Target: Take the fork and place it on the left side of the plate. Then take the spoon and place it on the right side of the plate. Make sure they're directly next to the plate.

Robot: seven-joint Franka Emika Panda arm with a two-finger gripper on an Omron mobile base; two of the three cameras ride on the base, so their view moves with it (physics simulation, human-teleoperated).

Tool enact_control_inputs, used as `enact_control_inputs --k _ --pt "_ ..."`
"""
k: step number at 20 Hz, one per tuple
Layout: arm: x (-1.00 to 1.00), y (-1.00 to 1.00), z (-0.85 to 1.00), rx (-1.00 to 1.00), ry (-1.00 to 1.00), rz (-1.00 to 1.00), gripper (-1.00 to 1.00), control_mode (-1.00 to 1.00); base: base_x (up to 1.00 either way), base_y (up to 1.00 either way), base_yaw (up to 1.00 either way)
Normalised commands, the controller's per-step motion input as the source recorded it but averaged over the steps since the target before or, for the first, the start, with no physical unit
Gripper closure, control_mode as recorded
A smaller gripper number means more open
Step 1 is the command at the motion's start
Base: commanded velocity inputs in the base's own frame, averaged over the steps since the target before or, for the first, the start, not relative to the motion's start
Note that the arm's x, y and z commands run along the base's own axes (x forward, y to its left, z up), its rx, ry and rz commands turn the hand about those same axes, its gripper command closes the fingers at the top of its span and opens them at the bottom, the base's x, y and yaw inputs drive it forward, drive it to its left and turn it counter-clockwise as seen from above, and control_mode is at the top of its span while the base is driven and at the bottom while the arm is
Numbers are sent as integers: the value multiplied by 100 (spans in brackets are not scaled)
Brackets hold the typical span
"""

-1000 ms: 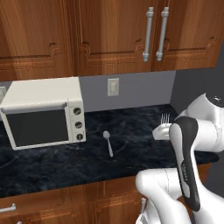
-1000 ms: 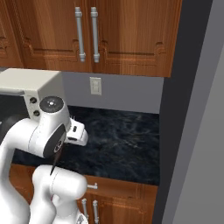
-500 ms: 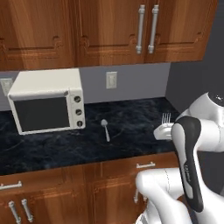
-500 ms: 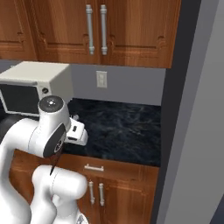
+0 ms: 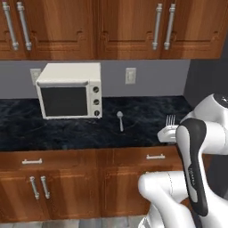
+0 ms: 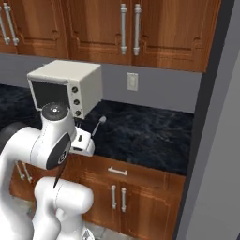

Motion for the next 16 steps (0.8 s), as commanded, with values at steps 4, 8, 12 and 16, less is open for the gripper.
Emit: enact_control_inputs --k 4,8,12,16 --pt "0 0 0 0 0 0 100 100 -5 10 48" --pt "0 0 0 0 0 0 100 100 -1 12 49" --pt "0 0 0 0 0 0 100 100 0 16 49" --pt "0 0 0 0 0 0 100 100 0 15 49"
